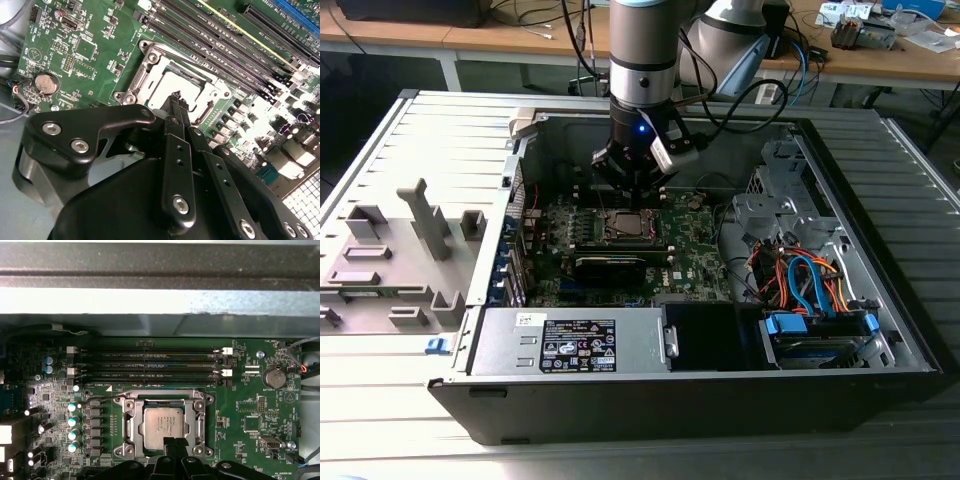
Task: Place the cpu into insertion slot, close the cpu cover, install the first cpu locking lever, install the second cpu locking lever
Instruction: 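Install the first cpu locking lever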
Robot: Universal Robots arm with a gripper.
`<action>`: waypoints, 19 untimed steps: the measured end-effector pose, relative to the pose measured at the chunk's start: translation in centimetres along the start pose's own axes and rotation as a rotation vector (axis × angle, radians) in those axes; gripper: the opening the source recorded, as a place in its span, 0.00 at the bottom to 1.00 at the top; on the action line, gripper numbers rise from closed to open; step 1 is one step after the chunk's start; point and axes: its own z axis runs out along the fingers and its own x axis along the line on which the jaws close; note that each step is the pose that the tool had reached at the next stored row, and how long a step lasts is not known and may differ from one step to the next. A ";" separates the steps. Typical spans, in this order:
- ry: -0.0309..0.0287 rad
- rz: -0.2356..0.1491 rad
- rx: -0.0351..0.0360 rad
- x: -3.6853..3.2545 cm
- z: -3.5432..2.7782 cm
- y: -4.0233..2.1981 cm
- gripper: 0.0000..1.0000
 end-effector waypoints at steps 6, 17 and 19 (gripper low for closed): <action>-0.0005 -0.008 -0.0002 0.00 0.00 0.00 0.11; -0.0010 -0.018 -0.0003 0.00 0.00 0.00 0.11; -0.0011 -0.020 -0.0004 0.00 0.00 0.00 0.11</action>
